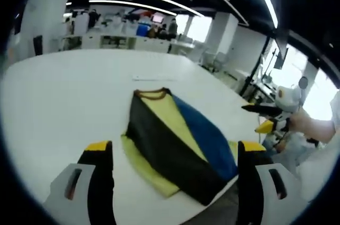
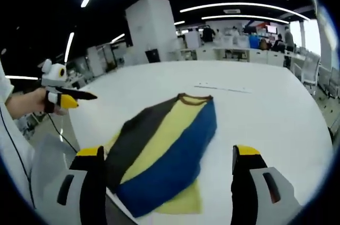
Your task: Fold the garment on the visible template until the final outline fits inside the template.
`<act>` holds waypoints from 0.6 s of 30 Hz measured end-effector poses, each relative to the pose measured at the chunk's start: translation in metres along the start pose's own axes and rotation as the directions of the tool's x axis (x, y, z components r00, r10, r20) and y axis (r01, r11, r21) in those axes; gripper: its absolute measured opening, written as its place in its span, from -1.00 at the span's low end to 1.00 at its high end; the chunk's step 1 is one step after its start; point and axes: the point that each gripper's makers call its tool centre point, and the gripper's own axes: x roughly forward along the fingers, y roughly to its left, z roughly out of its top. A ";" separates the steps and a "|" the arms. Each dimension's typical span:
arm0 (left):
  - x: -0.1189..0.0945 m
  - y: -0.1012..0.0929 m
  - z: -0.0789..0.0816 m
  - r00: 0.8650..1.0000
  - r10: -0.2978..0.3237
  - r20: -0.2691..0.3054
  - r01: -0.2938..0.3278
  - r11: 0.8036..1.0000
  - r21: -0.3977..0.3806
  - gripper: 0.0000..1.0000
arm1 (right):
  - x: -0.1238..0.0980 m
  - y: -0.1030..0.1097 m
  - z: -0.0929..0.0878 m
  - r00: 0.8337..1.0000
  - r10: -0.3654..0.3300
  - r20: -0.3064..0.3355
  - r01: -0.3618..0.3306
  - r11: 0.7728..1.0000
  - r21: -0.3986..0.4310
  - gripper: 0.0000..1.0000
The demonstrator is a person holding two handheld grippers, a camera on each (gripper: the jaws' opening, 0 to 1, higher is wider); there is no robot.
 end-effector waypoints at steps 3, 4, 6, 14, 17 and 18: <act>-0.006 -0.003 -0.001 1.000 0.002 0.000 -0.002 1.000 0.007 0.88 | -0.005 0.003 0.000 1.000 -0.002 0.003 0.002 1.000 -0.003 0.99; -0.008 -0.004 -0.002 1.000 0.003 0.000 -0.003 1.000 0.009 0.87 | -0.007 0.004 0.000 1.000 -0.003 0.004 0.003 1.000 -0.002 0.99; -0.011 -0.005 -0.004 1.000 0.005 -0.002 -0.005 1.000 0.013 0.87 | -0.011 0.006 -0.001 1.000 -0.005 0.008 0.005 1.000 0.002 0.99; -0.019 -0.013 -0.013 1.000 0.005 -0.005 -0.005 1.000 0.007 0.87 | -0.028 0.008 -0.011 1.000 -0.017 0.002 0.017 1.000 0.004 0.99; -0.021 -0.015 -0.015 1.000 0.007 -0.003 -0.007 1.000 0.002 0.87 | -0.034 0.007 -0.014 1.000 -0.022 0.002 0.022 1.000 0.009 0.99; -0.022 -0.017 -0.016 1.000 0.008 0.000 -0.008 1.000 0.000 0.87 | -0.036 0.008 -0.016 1.000 -0.024 0.001 0.024 1.000 0.009 0.99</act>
